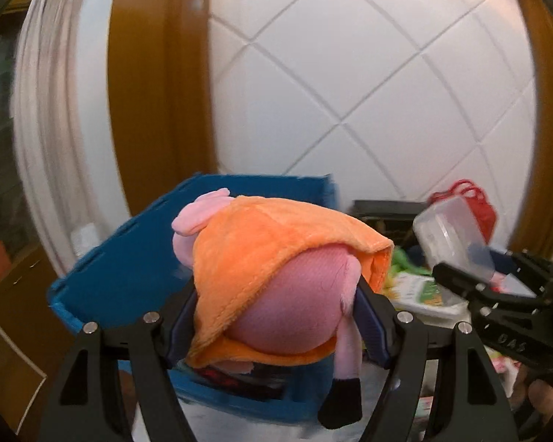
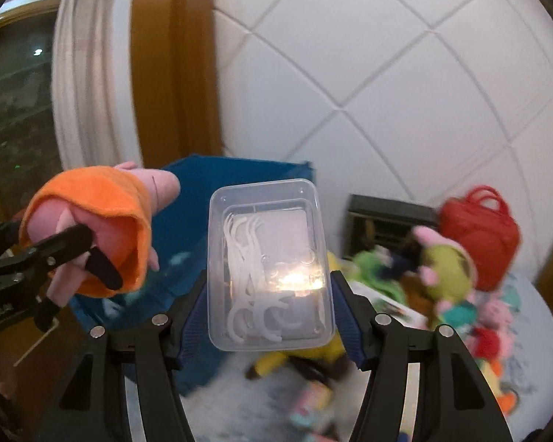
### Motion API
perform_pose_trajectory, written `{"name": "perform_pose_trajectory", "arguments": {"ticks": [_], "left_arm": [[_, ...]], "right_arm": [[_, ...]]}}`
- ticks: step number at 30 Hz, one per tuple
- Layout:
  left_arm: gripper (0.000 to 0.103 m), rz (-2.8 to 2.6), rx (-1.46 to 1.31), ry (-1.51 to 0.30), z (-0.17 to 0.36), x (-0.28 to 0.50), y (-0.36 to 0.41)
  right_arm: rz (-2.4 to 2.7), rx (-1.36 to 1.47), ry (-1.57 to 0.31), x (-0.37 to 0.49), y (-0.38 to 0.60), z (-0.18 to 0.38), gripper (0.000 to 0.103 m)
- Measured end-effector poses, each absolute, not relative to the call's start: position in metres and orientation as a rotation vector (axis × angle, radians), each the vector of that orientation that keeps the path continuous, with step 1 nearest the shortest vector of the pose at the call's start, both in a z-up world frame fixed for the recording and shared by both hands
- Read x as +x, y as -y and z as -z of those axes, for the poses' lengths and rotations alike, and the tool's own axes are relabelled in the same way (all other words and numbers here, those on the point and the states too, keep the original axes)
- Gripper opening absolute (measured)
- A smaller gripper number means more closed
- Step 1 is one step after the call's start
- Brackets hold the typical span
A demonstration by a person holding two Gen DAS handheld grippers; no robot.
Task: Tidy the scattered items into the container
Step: 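Carry the pig plush and floss box into the blue crate and open both tools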
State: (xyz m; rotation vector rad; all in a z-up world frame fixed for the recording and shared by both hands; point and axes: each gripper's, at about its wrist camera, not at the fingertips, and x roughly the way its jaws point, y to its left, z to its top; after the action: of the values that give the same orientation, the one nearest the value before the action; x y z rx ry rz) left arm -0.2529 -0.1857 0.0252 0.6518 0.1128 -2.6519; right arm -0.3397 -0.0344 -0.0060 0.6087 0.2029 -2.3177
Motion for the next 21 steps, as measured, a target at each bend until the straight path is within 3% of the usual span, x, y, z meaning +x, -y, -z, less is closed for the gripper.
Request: {"name": "perform_pose_trajectory", "arguments": {"ticks": [14,21], "left_arm": [[0.074,2.532,0.764,-0.159,0.019,-0.261,0.33],[0.087,2.557,0.775,-0.151,0.023,-0.274,0.339]], "right_arm": [[2.21,0.643,-0.241,-0.325,0.211,0.024,0.061],[2.255,0.689,-0.236,-0.338,0.215,0.03,0.065]]}}
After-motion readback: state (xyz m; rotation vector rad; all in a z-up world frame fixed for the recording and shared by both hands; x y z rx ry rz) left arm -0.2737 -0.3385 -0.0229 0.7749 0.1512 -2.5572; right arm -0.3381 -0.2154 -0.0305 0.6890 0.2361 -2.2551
